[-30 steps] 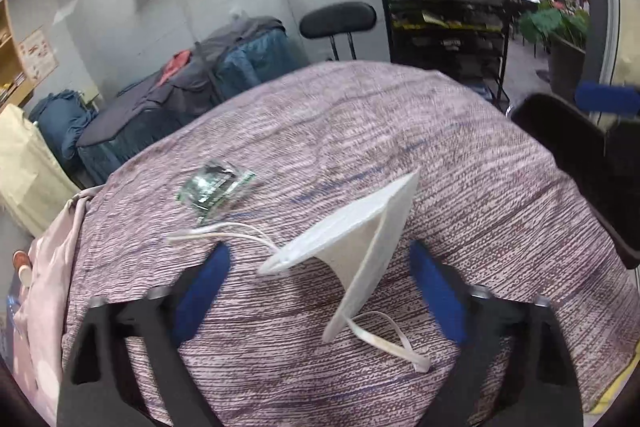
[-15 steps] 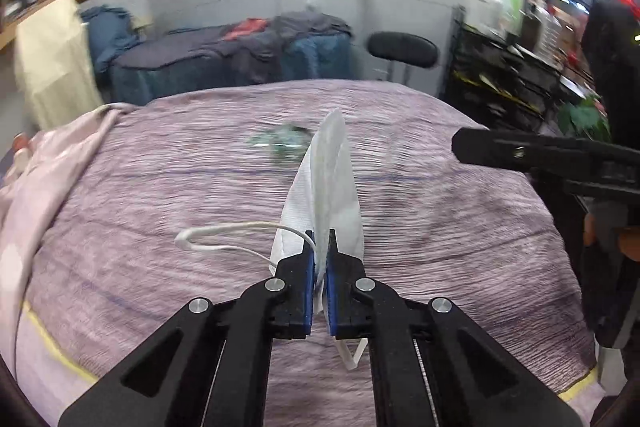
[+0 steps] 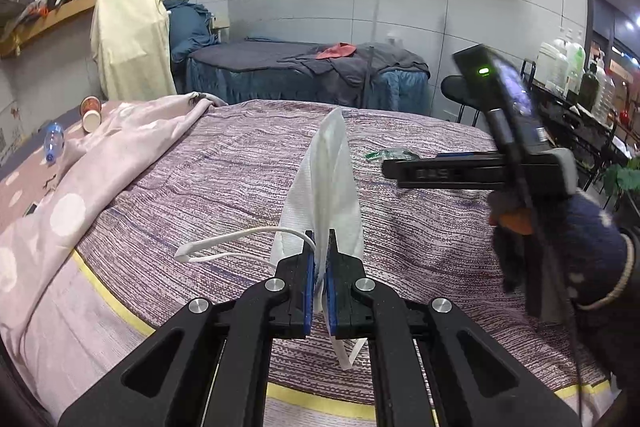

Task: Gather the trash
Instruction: 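Grasp the white face mask with the left gripper while the right grasps the green wrapper, then lift the mask and wrapper and carry both toward the brown bin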

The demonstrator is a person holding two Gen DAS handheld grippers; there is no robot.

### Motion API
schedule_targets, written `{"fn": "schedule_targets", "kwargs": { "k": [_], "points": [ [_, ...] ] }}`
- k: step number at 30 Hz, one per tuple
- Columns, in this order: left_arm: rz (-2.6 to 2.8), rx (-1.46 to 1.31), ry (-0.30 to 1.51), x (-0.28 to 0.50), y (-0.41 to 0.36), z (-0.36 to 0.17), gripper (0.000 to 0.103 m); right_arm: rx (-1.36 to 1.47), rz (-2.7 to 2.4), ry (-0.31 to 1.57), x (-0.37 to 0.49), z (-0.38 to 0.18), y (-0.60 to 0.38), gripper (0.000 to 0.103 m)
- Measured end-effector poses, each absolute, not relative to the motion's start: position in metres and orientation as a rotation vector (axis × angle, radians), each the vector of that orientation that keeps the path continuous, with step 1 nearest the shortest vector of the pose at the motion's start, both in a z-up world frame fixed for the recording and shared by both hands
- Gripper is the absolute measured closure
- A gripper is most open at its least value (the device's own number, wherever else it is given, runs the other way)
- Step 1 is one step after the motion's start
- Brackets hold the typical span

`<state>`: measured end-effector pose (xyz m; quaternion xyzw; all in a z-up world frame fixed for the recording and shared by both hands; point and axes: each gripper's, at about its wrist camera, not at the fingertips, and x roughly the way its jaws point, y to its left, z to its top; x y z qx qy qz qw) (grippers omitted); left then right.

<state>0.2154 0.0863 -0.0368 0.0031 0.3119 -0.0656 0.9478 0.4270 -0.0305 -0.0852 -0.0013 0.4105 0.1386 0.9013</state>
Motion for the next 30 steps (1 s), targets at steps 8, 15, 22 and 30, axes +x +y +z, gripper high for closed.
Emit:
{"fn": "schedule_targets", "kwargs": {
  "k": [8, 15, 22, 30],
  "points": [
    [-0.147, -0.035, 0.657, 0.217, 0.085, -0.043, 0.097, -0.040, 0.219, 0.866, 0.444, -0.097, -0.031, 0.052],
    [-0.158, -0.034, 0.642, 0.209, 0.079, -0.036, 0.097, 0.066, 0.276, 0.820, 0.412, -0.074, -0.053, 0.054],
    [-0.182, -0.035, 0.615, 0.191, 0.066, -0.026, 0.097, 0.124, 0.354, 0.734, 0.342, -0.036, -0.080, 0.054],
    [-0.220, -0.048, 0.599, 0.167, 0.044, -0.017, 0.097, 0.183, 0.366, 0.622, 0.261, -0.002, -0.130, 0.054]
  ]
}}
